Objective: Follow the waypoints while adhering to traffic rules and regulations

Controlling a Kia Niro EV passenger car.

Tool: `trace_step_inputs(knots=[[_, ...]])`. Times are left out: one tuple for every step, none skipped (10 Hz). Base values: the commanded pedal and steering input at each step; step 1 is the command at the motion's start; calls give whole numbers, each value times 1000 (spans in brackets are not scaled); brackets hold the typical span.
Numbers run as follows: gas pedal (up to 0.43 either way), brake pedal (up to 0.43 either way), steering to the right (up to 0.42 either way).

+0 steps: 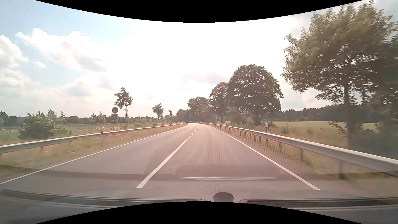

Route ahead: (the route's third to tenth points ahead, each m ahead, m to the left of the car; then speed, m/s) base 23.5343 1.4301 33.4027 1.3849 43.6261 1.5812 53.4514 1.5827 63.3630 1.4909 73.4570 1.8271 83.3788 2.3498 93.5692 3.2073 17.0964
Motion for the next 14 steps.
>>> trace_step_inputs(knots=[[150,0,-3],[150,0,-3],[150,0,-3],[150,0,-3],[150,0,-3],[150,0,-3],[150,0,-3],[150,0,-3],[150,0,-3],[150,0,-3],[150,0,-4],[150,0,-5],[150,0,-5],[150,0,-5]])
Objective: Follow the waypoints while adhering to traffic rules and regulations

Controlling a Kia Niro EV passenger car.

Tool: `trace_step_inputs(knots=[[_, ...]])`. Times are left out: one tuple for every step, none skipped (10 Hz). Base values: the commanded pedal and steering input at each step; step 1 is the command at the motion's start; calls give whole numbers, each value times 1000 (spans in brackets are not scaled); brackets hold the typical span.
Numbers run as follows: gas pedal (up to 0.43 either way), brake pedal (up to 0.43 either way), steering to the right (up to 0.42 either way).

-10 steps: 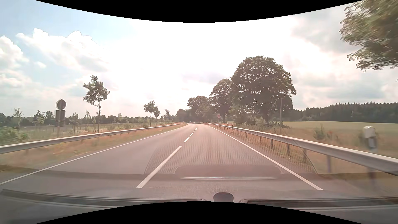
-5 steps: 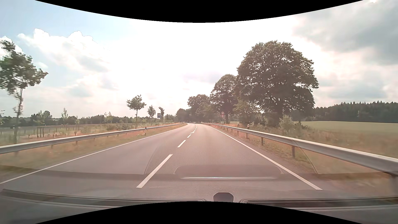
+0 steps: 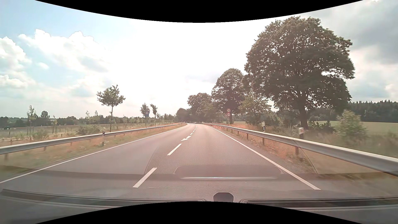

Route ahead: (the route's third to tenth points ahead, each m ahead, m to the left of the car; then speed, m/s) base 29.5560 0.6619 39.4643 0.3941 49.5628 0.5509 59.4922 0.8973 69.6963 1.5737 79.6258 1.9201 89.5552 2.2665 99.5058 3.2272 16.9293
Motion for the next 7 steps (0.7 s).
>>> trace_step_inputs(knots=[[150,0,-5],[150,0,-5],[150,0,-5],[150,0,-5],[150,0,-5],[150,0,-5],[150,0,-5]])
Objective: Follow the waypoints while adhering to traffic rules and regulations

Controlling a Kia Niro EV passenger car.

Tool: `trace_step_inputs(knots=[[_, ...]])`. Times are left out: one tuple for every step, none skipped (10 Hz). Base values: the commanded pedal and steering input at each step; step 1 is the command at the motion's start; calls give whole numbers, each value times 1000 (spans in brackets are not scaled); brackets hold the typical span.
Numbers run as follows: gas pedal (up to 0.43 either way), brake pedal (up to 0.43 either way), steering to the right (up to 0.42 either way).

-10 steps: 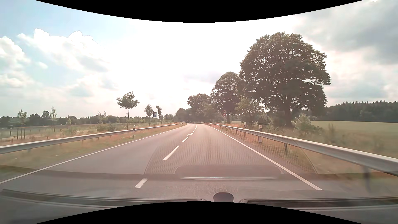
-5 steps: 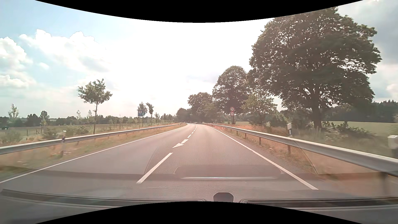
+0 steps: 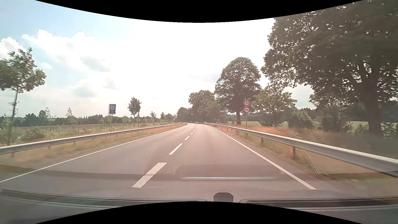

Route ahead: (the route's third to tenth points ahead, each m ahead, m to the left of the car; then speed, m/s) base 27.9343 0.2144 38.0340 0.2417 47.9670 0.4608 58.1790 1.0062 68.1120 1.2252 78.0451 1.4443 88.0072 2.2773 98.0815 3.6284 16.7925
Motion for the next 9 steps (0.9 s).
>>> trace_step_inputs(knots=[[150,0,-5],[150,0,-5],[150,0,-5],[150,0,-5],[150,0,-5],[150,0,-5],[150,0,-5],[150,0,-5],[150,0,-5]])
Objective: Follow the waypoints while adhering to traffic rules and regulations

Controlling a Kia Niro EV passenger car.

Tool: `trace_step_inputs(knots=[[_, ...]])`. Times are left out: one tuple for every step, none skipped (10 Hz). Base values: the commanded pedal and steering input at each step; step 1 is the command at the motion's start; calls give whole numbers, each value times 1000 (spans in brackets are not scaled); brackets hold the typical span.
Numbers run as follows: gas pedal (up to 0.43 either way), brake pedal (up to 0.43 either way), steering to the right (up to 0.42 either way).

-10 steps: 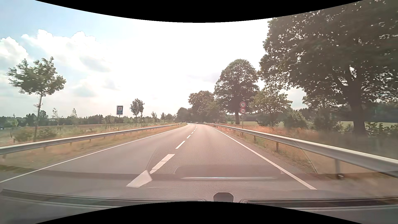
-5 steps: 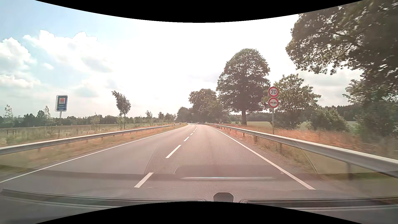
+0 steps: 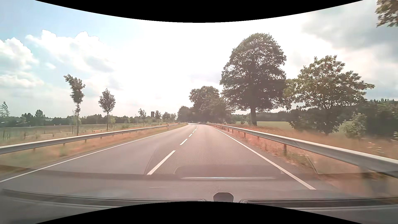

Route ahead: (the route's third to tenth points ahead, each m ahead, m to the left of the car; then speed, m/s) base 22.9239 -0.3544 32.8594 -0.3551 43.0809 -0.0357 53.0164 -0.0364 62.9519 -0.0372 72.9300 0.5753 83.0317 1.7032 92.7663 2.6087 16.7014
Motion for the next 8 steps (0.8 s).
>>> trace_step_inputs(knots=[[150,0,-5],[150,0,-5],[150,0,-5],[150,0,-5],[150,0,-5],[150,0,-5],[150,0,-5],[150,0,-5]])
